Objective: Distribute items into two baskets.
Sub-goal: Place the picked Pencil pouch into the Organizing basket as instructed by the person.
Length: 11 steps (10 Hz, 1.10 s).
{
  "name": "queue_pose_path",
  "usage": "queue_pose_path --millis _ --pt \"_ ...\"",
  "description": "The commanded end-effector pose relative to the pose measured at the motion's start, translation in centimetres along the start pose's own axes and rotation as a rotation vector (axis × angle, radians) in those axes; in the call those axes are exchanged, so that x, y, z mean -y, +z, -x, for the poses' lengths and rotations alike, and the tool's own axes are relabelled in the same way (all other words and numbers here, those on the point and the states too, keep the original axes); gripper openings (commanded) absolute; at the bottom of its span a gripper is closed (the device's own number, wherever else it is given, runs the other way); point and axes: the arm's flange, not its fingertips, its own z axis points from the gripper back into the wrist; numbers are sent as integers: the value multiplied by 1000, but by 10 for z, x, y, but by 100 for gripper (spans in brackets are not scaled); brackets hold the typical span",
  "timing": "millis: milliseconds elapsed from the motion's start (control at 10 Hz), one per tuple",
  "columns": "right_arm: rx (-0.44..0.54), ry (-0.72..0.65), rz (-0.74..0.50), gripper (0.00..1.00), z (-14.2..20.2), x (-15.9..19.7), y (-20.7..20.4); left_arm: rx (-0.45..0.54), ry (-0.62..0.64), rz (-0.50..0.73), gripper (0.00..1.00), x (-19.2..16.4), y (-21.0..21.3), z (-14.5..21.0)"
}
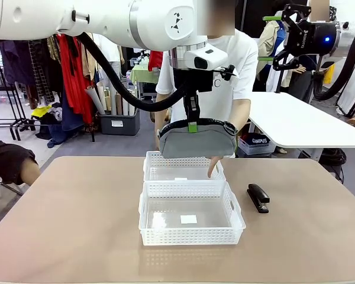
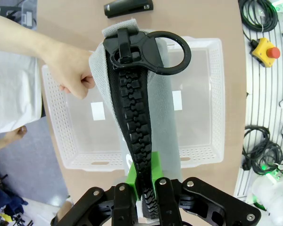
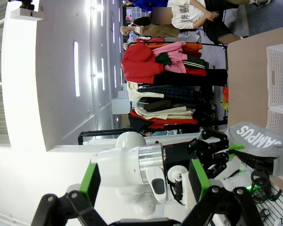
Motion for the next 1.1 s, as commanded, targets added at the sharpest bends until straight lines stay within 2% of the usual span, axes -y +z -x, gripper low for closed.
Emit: queue_pose_path --millis 0,500,1000 --pt "1 1 -6 100 3 -2 1 0 0 -3 0 1 2 1" --pt "1 1 -6 100 3 -2 1 0 0 0 0 0 0 0" --pt "1 1 -6 100 3 -2 1 -25 13 80 0 39 -58 12"
